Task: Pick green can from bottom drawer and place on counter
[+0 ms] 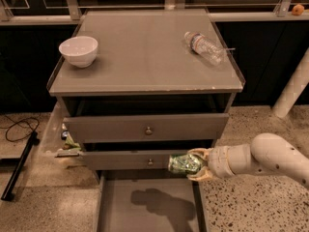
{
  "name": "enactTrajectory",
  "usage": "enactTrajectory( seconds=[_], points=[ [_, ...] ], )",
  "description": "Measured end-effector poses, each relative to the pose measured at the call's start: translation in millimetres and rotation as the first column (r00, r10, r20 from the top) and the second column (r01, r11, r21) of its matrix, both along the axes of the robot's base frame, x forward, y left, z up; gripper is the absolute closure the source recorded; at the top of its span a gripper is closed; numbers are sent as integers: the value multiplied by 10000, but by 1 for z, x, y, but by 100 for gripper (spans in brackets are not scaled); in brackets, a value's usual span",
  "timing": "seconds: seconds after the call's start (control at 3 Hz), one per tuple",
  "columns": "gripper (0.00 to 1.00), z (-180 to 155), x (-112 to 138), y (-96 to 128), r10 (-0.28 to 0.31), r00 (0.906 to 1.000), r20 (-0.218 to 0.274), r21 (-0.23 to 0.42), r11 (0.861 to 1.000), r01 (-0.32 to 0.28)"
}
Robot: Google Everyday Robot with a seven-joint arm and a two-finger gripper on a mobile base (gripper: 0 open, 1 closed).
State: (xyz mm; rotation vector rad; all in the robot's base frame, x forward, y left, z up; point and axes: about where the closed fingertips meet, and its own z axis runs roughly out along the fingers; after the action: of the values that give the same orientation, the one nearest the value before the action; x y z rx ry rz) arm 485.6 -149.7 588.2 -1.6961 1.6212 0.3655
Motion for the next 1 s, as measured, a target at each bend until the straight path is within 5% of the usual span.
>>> enactTrajectory(
  seconds=[1.0],
  points=[
    [100,174,-27,49,1372,9713,1942,-960,9881,-1203]
  ],
)
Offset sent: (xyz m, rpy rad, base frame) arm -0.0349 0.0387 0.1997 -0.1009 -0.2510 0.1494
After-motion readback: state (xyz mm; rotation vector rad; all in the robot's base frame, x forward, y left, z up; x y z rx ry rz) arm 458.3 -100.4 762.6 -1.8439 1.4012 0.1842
